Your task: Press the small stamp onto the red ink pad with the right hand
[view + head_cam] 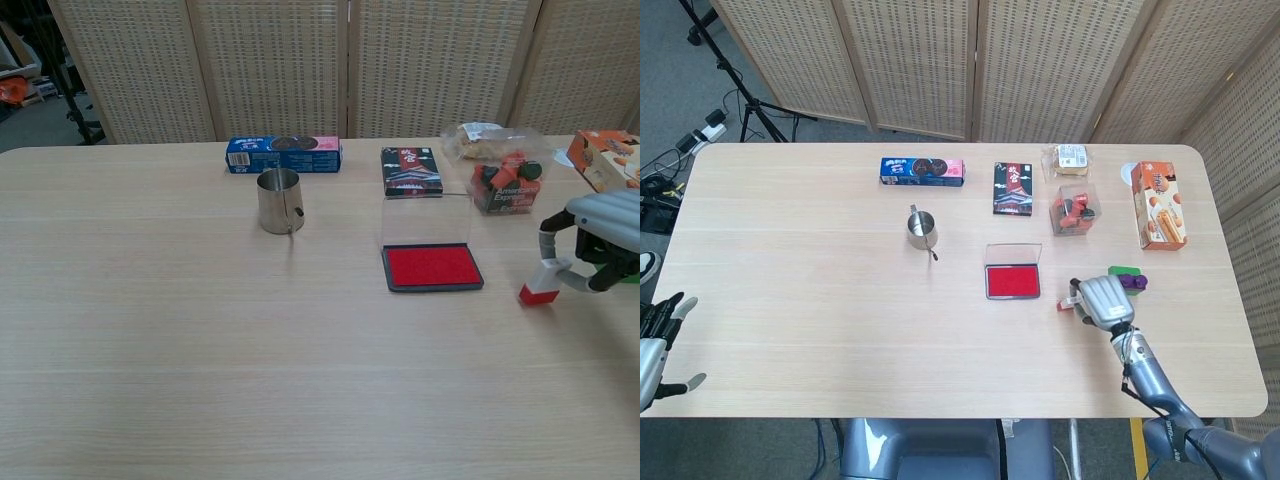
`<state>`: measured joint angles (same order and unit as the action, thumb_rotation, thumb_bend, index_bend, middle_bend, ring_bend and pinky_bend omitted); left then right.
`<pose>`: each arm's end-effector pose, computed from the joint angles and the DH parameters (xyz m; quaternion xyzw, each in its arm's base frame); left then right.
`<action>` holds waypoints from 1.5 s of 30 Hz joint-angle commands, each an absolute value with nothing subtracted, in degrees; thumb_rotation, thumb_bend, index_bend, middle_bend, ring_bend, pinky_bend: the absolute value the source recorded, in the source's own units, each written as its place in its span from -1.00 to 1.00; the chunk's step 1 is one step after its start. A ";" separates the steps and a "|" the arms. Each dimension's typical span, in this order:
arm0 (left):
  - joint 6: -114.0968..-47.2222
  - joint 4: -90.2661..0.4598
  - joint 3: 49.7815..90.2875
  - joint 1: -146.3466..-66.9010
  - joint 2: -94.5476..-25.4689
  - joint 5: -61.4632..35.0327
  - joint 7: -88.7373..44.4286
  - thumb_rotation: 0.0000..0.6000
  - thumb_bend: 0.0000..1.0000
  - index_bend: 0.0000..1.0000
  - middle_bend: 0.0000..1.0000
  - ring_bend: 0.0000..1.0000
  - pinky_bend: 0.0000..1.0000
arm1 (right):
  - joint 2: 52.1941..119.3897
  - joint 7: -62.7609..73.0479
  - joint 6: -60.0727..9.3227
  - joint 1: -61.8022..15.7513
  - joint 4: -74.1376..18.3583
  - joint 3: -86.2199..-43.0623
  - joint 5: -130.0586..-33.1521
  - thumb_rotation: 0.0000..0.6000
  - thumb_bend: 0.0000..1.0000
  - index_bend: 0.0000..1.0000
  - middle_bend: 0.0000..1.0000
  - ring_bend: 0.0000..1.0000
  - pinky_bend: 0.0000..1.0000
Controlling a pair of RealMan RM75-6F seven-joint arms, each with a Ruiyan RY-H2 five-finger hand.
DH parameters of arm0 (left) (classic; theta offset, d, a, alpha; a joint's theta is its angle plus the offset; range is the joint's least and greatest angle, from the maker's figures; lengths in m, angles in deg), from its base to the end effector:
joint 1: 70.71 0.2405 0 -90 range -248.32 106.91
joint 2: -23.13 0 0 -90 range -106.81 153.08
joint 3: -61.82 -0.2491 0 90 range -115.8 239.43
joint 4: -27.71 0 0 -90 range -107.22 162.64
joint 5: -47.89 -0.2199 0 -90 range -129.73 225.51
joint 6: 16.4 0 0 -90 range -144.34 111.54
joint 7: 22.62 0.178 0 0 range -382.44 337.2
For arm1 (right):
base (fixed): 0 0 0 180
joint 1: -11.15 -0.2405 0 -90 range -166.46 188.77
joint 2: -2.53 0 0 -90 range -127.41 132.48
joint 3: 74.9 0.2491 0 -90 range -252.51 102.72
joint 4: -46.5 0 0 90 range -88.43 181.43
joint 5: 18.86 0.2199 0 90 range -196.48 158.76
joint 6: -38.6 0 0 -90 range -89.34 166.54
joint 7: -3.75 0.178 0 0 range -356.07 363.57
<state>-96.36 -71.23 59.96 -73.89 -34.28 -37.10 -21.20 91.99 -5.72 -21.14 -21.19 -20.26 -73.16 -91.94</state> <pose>-0.3178 0.1843 0.1463 -0.6176 -0.4410 -0.3162 0.5693 -0.2675 -0.3530 -0.0178 0.7343 -0.3579 0.2969 0.4946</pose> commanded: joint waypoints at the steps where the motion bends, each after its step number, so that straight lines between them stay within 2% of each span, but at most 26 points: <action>1: -96.39 -71.23 59.95 -73.90 -34.30 -37.12 -21.15 1.00 -1.00 -1.00 -1.00 -1.00 -1.00 | 92.40 -5.46 -20.86 -20.98 -19.56 -73.02 -92.38 1.00 0.14 0.08 1.00 1.00 1.00; 6: -96.45 -71.22 60.03 -73.91 -34.28 -36.98 -21.21 1.00 -1.00 -1.00 -1.00 -1.00 -1.00 | 92.70 -5.62 -20.53 -20.83 -18.97 -72.88 -93.06 1.00 0.10 0.08 1.00 1.00 1.00; 11: -96.42 -71.22 60.01 -73.93 -34.28 -36.99 -21.19 1.00 -1.00 -1.00 -1.00 -1.00 -1.00 | 92.83 -5.36 -20.37 -20.66 -18.82 -72.52 -93.38 1.00 -0.06 0.08 1.00 1.00 1.00; 21: -96.38 -71.33 59.95 -73.97 -34.32 -37.00 -20.97 1.00 -1.00 -1.00 -1.00 -1.00 -1.00 | 92.75 -5.19 -19.77 -20.26 -18.51 -72.12 -93.97 1.00 -0.27 0.08 1.00 1.00 1.00; 45: -96.45 -71.43 59.79 -73.96 -34.16 -37.20 -21.20 1.00 -1.00 -1.00 -1.00 -1.00 -1.00 | 90.60 -4.70 -21.77 -19.10 -21.51 -71.01 -96.22 1.00 -0.27 0.08 1.00 1.00 1.00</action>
